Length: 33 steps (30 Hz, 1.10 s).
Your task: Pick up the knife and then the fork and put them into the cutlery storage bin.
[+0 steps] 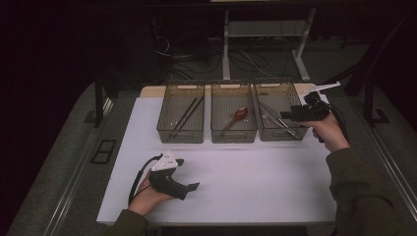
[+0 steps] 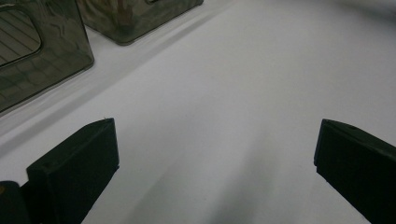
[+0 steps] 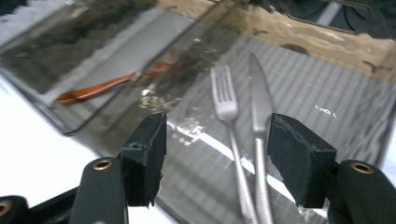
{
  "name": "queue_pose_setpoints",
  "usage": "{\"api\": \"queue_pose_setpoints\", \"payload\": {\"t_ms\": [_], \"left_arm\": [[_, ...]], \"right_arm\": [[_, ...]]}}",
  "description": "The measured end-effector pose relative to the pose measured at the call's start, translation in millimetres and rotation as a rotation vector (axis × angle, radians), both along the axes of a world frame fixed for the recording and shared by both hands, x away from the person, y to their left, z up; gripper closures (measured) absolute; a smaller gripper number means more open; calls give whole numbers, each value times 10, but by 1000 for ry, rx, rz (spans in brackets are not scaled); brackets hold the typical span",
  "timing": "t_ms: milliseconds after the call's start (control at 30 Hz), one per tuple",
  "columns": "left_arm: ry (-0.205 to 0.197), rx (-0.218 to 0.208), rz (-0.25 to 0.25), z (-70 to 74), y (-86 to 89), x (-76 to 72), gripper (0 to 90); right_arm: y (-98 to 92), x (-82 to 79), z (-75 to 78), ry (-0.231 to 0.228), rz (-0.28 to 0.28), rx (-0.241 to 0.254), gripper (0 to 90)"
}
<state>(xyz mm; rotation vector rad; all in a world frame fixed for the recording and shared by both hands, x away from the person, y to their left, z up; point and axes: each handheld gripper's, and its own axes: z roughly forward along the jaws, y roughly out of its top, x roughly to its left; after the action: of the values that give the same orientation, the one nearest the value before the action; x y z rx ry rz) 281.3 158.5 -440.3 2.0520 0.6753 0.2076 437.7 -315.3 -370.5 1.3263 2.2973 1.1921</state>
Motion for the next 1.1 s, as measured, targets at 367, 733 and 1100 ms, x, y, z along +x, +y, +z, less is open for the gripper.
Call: {"api": "queue_pose_setpoints", "payload": {"t_ms": [367, 733, 1100], "left_arm": [[-2, -1, -8, 0, -7, -10, 0], [-5, -3, -2, 11, -5, -15, 0], [-9, -6, -2, 23, -1, -24, 0]], "right_arm": [[54, -514, 1, -102, 71, 84, 284], [98, -1071, -192, -164, 138, 105, 211], [102, -1482, -514, -178, 140, 113, 137]]}}
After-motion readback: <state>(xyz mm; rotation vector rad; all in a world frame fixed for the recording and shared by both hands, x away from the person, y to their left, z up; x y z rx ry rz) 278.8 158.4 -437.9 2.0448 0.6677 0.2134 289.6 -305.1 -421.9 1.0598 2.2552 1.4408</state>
